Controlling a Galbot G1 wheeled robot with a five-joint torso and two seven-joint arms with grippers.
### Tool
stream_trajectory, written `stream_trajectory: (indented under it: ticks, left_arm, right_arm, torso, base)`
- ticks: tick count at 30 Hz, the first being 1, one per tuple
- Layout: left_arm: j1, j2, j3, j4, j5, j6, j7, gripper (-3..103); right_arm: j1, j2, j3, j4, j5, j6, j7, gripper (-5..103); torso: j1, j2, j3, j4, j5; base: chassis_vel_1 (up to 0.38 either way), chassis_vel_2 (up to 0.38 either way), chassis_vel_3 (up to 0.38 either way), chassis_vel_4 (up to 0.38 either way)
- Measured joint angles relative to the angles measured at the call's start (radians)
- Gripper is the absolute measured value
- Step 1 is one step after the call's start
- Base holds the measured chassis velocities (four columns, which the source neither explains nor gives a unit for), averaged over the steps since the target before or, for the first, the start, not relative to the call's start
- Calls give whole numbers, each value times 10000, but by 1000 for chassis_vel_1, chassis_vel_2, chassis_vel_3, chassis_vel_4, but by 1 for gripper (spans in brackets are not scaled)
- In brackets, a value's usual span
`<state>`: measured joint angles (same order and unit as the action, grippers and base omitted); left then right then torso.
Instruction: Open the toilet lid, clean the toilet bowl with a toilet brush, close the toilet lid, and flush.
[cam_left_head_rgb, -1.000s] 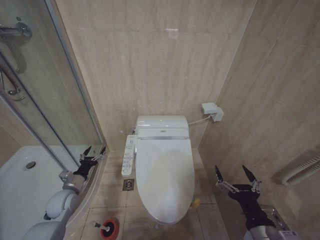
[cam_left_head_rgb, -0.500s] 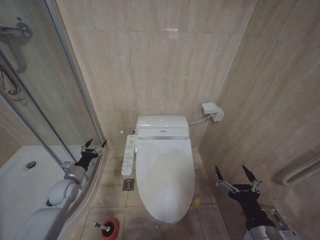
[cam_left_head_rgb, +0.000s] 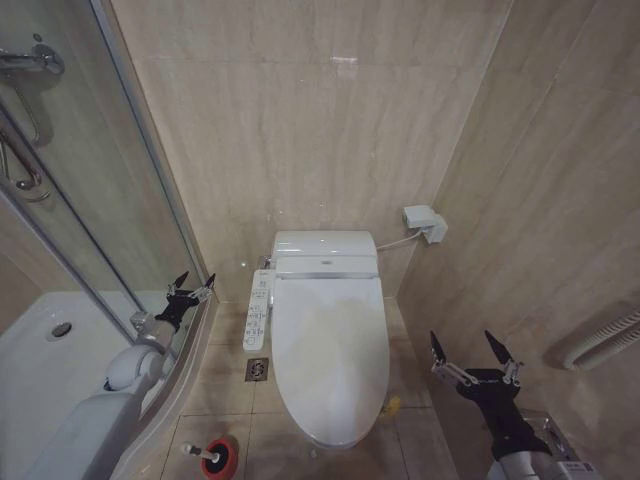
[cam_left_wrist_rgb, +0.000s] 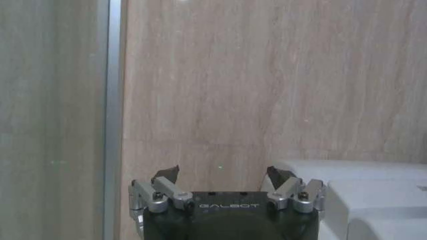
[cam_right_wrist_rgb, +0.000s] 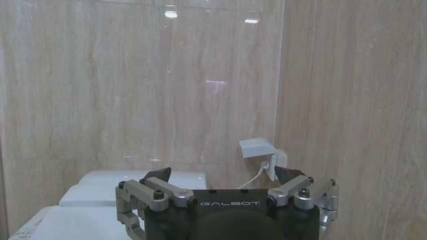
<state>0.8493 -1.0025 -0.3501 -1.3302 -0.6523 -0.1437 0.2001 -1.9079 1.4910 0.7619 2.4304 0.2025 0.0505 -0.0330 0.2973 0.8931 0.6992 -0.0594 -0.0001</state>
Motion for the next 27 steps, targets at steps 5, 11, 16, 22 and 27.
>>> stream_trajectory:
  ticks: [5,11,16,22,27]
  left_arm:
    - [-524,-37,281,449,-27,-6,18,90]
    - [-1429,-46,852,1410,-28,-182,137,90]
    - [-1917,-46,1322,1934,-131,-327,418,90]
    - [-2101,-121,1653,2061,-183,-462,757,90]
    - [-2498,-211,2146,2427,-151,-762,1130,90]
  right_arm:
    - [0,0,0,0,0,0,0,100]
    - [0,0,0,0,0,0,0,100]
    - [0,0,0,0,0,0,0,100]
    - [0,0,0,0,0,0,0,100]
    - [0,0,0,0,0,0,0,100]
  torso:
    - [0,0,0,0,0]
    - [0,0,0,-1,1]
    - [0,0,0,0,1]
    - [0,0,0,0,1]
    - [0,0,0,-1,2]
  base:
    - [0,0,0,0]
    - [0,0,0,0]
    - [0,0,0,0]
    - [0,0,0,0]
    - [0,0,0,0]
